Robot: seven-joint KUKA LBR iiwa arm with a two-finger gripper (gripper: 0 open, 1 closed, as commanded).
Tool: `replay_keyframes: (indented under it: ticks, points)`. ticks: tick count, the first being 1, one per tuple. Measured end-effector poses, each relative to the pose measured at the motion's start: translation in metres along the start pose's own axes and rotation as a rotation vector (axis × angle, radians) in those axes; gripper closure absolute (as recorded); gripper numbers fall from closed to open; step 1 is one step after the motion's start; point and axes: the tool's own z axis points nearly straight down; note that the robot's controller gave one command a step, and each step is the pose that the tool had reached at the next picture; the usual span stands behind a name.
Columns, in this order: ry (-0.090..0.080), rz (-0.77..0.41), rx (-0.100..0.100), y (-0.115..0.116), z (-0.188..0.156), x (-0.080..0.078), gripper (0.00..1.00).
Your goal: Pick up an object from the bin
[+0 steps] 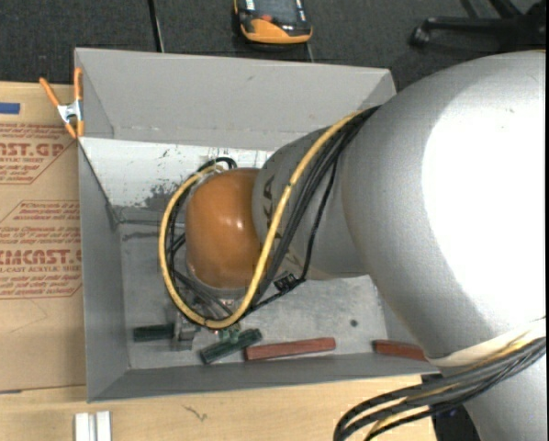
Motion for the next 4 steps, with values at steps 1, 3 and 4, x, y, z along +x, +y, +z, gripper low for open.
replay_keyframes:
  ticks: [1,3,4]
  points:
    - [0.004,0.000,0.002,0.000,-0.021,0.002,1.00]
    - [-0.009,0.000,-0.003,0.001,-0.043,-0.001,1.00]
    - [-0.004,0.000,-0.001,0.001,-0.047,0.000,1.00]
